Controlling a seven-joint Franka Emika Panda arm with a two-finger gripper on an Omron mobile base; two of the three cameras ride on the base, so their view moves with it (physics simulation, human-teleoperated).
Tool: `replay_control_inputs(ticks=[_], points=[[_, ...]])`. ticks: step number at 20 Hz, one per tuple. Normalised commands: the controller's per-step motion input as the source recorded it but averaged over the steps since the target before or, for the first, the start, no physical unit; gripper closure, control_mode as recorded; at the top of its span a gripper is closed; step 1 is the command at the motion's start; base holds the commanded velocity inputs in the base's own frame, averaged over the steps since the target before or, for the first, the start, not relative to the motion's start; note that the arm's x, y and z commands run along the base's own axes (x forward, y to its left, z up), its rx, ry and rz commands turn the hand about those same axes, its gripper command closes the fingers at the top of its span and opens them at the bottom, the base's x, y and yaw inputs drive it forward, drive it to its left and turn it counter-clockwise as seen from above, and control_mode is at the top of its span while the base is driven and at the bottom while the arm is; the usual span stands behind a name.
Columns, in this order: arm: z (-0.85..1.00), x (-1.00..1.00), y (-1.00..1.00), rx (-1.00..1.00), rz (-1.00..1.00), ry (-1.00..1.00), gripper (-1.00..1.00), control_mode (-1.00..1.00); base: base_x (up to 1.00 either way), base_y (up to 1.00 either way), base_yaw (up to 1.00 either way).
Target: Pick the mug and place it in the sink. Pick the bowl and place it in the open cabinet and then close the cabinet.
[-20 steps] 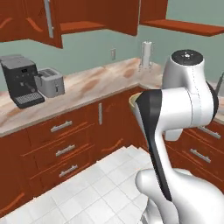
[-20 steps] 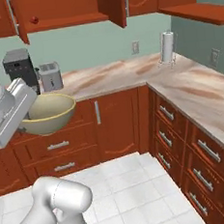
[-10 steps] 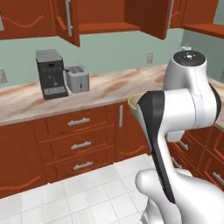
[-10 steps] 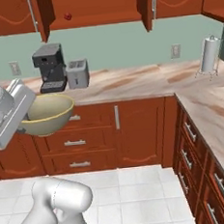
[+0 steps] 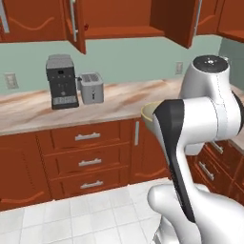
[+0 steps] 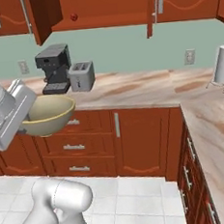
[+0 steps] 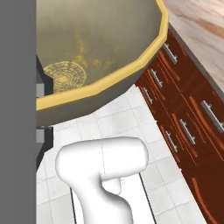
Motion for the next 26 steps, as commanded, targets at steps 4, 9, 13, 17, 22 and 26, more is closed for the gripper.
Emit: replay_control_inputs(ticks=[4, 9, 13, 17, 22, 26], points=[[0.0, 0.0, 0.0, 0.0, 0.0, 0.0, 1.0, 1.0, 0.92, -0.15, 0.13], [0.0, 0.0, 0.0, 0.0, 0.0, 0.0, 1.0, 1.0, 0.62, -0.64, 0.21], [0.0, 0.0, 0.0, 0.0, 0.0, 0.0, 1.0, 1.0, 0.46, -0.87, 0.31], [0.0, 0.0, 0.0, 0.0, 0.0, 0.0, 1.0, 1.0, 0.66, -0.29, 0.31], [0.0, 0.0, 0.0, 0.0, 0.0, 0.0, 1.0, 1.0, 0.74, 0.0, 0.11], [0.0, 0.0, 0.0, 0.0, 0.0, 0.0, 1.0, 1.0, 0.59, -0.48, 0.0]])
